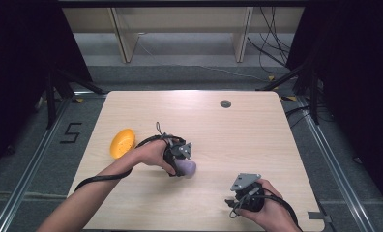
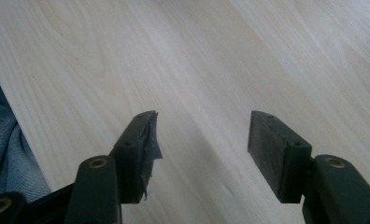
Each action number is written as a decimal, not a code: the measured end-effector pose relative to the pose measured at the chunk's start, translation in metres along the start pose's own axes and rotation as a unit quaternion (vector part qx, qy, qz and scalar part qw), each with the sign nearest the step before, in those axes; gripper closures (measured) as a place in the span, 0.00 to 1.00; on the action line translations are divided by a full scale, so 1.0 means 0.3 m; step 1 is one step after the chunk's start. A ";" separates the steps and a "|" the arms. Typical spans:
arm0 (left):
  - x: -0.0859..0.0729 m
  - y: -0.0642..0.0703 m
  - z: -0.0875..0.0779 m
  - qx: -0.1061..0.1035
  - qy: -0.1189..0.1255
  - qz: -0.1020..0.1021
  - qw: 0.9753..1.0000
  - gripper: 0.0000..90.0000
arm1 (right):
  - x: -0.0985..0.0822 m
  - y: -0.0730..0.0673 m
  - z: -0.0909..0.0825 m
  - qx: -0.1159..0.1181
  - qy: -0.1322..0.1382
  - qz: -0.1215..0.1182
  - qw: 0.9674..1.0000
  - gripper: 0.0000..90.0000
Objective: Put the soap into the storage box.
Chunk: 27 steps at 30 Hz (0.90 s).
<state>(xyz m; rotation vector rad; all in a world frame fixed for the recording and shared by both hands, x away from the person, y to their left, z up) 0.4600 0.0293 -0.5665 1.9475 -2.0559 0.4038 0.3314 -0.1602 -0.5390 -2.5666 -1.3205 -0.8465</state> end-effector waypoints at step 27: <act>-0.022 0.008 -0.002 -0.021 -0.037 -0.050 0.998 0.48 | 0.000 -0.003 0.006 0.002 0.003 -0.003 1.000 0.48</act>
Point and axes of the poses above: each handheld gripper's, and its own axes: z roughly forward along the jaws, x roughly out of its top, y roughly to its right, the point moved 9 cm from there along z, roughly forward along the jaws, and after that the axes turned 3 degrees about -x, right-handed, at the moved point
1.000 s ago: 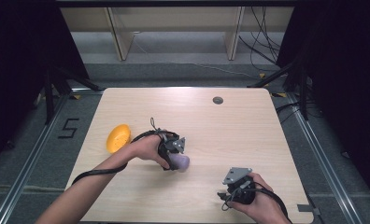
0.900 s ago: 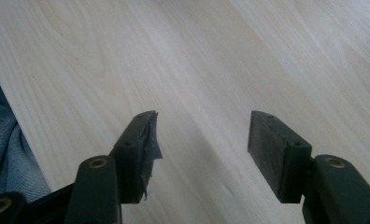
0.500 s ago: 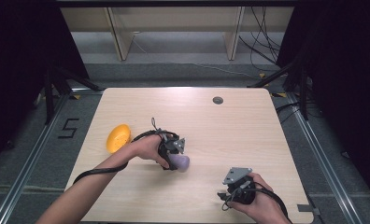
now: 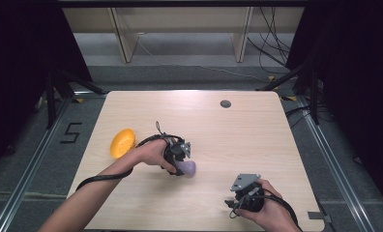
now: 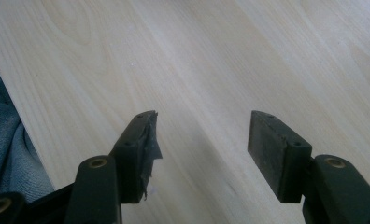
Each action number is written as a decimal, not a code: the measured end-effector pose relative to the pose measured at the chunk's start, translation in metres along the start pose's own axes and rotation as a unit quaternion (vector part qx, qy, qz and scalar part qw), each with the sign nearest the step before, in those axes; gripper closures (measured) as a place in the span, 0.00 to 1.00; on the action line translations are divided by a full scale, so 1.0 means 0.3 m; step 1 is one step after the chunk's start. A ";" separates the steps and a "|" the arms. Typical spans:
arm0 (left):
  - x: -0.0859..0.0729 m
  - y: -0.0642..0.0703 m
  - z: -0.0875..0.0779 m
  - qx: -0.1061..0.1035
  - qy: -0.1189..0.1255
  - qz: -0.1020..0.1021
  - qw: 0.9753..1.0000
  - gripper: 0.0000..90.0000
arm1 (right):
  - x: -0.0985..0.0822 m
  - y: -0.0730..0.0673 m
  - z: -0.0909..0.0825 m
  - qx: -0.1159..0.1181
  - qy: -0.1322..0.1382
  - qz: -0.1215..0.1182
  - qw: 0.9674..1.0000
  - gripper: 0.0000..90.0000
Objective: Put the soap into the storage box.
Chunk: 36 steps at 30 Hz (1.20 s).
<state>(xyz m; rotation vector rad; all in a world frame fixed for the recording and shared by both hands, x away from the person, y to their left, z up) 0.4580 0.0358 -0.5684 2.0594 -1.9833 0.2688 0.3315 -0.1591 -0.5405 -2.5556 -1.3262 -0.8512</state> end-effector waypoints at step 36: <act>-0.009 0.017 -0.007 0.016 -0.049 -0.094 0.994 0.52 | 0.001 0.004 0.004 0.005 0.000 -0.010 1.000 0.48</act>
Point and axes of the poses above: each handheld gripper's, and its own axes: z roughly forward along the jaws, x roughly out of its top, y roughly to its right, the point moved 9 cm from there along z, roughly forward along the jaws, and after that the axes turned 3 degrees about -x, right-handed, at the moved point
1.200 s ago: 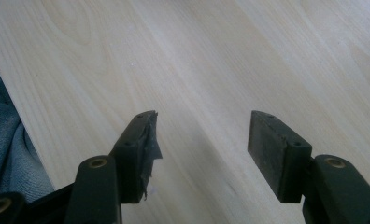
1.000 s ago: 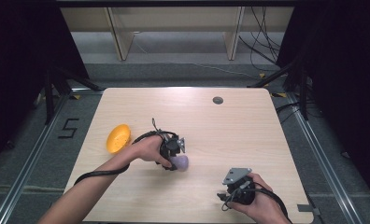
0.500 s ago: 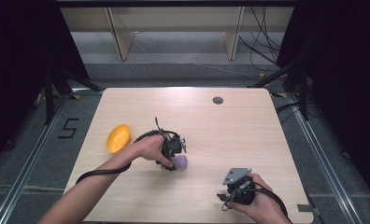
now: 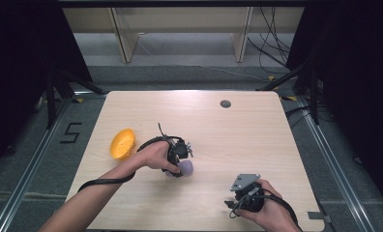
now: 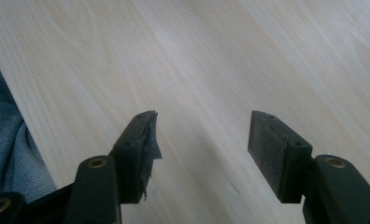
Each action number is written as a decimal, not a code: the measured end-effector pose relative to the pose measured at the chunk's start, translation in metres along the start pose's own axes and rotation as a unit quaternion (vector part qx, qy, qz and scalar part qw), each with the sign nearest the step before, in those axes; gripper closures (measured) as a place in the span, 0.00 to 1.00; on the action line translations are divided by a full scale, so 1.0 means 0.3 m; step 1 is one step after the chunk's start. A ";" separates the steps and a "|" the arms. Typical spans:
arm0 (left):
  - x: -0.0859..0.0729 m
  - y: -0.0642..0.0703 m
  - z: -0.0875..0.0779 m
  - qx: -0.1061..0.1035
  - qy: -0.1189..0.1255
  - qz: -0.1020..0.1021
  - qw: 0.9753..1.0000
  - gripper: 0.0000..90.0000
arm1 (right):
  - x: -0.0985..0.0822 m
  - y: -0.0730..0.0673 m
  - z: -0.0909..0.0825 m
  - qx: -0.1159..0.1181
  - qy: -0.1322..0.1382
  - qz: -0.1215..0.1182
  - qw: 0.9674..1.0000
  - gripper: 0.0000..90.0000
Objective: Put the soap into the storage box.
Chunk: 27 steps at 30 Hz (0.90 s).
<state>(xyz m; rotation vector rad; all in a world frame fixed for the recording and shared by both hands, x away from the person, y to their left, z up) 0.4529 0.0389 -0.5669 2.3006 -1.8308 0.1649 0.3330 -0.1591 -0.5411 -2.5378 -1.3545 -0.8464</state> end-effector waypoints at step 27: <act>-0.031 0.006 -0.072 0.039 0.071 -0.253 0.964 0.54 | -0.003 -0.006 -0.005 0.001 -0.006 0.014 1.000 0.47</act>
Point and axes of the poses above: each handheld gripper's, and its own axes: z roughly forward along the jaws, x roughly out of its top, y roughly to its right, the point moved 9 cm from there along z, roughly forward along the jaws, and after that the axes turned 3 degrees about -x, right-handed, at the moved point
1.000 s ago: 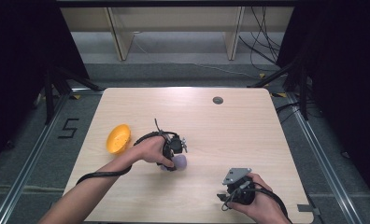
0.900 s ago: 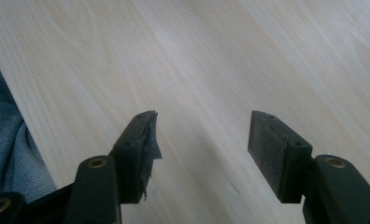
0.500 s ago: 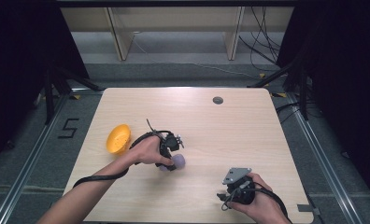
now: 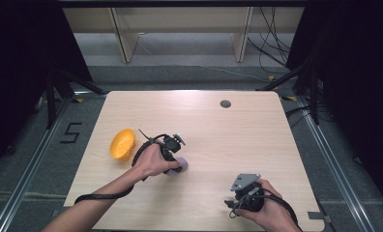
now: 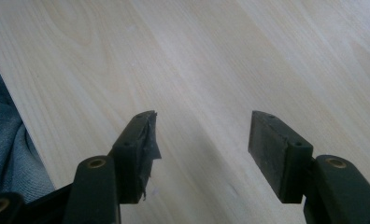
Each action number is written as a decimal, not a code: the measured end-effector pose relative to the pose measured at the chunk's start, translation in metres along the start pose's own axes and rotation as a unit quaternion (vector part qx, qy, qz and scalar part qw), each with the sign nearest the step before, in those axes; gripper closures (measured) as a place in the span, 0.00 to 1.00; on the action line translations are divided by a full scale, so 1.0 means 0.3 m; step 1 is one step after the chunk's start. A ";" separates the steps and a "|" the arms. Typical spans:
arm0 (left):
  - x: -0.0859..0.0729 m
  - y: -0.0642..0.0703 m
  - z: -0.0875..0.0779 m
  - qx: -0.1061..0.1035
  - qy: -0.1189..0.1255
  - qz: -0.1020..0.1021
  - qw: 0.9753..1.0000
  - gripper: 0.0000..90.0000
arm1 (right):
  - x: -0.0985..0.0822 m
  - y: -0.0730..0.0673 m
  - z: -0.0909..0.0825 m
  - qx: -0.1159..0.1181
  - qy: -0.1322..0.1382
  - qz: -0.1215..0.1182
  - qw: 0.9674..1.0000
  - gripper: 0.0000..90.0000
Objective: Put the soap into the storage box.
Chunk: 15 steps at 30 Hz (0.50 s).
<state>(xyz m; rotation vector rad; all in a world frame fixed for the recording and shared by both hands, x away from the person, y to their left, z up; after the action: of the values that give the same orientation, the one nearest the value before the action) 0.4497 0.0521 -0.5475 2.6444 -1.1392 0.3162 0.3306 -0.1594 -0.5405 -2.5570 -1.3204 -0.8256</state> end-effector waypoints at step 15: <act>-0.011 -0.010 -0.013 0.006 -0.019 0.009 1.000 0.54 | 0.004 0.010 0.006 -0.002 0.008 -0.024 1.000 0.47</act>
<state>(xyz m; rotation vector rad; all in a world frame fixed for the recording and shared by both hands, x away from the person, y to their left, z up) 0.4492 0.0574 -0.5453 2.6629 -1.1776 0.2791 0.3344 -0.1597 -0.5411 -2.5260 -1.3810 -0.8562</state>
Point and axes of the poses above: each handheld gripper's, and its own axes: z roughly forward along the jaws, x roughly out of its top, y roughly to its right, the point moved 9 cm from there along z, roughly forward along the jaws, and after that the axes turned 3 degrees about -x, right-handed, at the moved point
